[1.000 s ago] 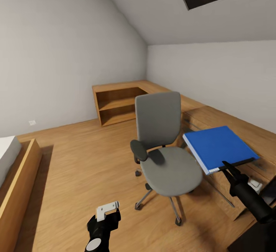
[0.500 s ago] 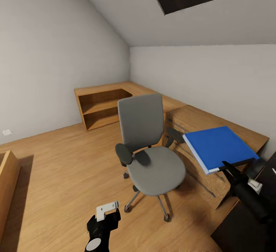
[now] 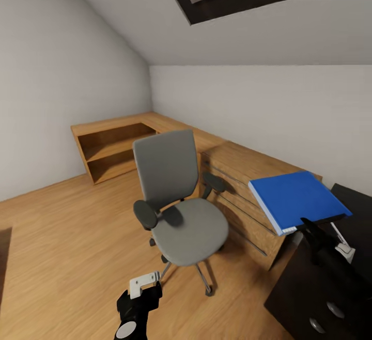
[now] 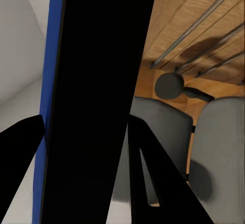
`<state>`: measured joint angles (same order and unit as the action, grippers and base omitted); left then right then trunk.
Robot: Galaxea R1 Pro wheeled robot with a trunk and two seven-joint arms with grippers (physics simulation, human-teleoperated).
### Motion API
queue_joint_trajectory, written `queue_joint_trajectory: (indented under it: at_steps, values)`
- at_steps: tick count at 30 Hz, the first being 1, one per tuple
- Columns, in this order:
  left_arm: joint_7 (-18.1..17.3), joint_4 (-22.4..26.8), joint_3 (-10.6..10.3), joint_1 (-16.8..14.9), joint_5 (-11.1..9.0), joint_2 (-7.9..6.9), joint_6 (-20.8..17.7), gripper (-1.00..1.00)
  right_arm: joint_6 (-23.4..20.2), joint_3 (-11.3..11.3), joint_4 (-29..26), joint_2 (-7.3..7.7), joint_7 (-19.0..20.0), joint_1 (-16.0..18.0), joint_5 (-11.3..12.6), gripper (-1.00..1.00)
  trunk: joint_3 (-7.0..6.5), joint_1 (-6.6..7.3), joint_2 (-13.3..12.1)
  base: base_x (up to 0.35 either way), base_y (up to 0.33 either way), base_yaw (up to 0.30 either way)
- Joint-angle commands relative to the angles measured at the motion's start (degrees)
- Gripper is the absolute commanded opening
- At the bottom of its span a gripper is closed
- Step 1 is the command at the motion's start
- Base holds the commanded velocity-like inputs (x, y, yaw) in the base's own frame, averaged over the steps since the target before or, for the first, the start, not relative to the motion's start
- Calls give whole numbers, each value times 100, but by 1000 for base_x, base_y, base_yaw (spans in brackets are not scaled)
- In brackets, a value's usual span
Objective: In the bedroom, organize the workspace by keeping the computer under the desk, ensuring the monitor is on the desk, placing the keyboard on the desk next to the monitor, placing the mouse on the desk next to the keyboard, moving the folder from the swivel chair onto the desk next to the mouse, stacking the notebook on top of the folder with the pen on top of the notebook, and positioning the swivel chair next to the desk.
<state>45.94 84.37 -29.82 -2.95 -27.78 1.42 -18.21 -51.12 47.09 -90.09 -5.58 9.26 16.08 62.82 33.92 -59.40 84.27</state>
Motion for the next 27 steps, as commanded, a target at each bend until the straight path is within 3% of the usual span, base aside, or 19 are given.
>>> queue_joint_trajectory:
  at_steps: [1, 7, 27]
  values:
    - [38, 9, -6, -4, -26, -2, -25, 100, -23, 18, 0, -5, 42, 9, -42, -100, -13, 23, -38, 0, 0, -289]
    - [38, 9, -6, -4, -26, -2, -25, 100, 82, 120, 17, -4, -36, 9, -50, -100, -121, 155, -279, 0, 0, -294]
    - [38, 9, -21, -4, -18, 6, -25, 100, 318, 126, 21, 0, -52, 9, -58, -100, -480, 594, -1081, 0, 0, -295]
